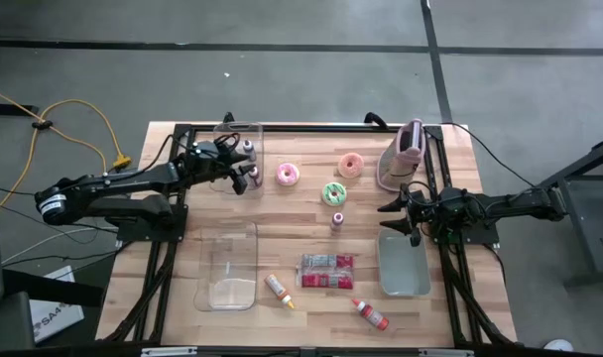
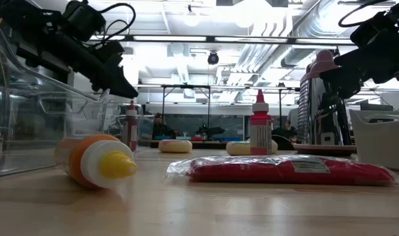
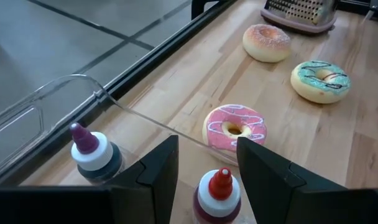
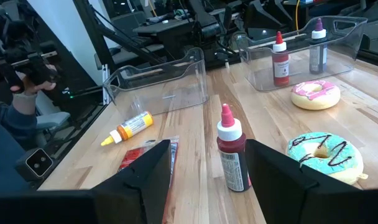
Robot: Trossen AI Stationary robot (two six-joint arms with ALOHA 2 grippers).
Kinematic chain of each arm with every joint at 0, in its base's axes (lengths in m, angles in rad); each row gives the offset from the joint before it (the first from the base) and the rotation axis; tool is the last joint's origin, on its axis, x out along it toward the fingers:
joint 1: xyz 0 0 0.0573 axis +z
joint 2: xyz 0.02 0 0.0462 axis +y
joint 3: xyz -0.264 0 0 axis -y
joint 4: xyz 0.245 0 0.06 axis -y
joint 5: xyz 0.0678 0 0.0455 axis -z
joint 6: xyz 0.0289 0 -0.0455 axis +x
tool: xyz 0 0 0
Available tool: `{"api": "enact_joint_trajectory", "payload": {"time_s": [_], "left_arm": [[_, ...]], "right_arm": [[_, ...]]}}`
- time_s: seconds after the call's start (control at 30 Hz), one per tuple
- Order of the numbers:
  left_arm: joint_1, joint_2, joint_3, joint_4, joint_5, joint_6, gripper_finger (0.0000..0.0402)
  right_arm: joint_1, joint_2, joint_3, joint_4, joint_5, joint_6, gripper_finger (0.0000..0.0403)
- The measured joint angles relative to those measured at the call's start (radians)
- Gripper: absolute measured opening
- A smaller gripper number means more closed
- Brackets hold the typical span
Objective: Pick & Place Food Item
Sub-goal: Put the pink food coloring bottle into the top transparent bin
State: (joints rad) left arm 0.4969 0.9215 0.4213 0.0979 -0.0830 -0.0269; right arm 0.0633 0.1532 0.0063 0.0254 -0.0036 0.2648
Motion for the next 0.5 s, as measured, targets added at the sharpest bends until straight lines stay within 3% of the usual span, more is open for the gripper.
{"api": "enact_joint_trajectory", "payload": {"time_s": [0.2, 0.5], "left_arm": [[0.000, 0.000, 0.000, 0.012, 0.011, 0.034, 0.0157], [-0.041, 0.000, 0.000, 0.156, 0.136, 0.184, 0.0157]], "right_arm": [[0.000, 0.000, 0.000, 0.000, 0.000, 0.000, 0.0193], [0.000, 0.000, 0.000, 0.000, 0.000, 0.000, 0.0193]]}}
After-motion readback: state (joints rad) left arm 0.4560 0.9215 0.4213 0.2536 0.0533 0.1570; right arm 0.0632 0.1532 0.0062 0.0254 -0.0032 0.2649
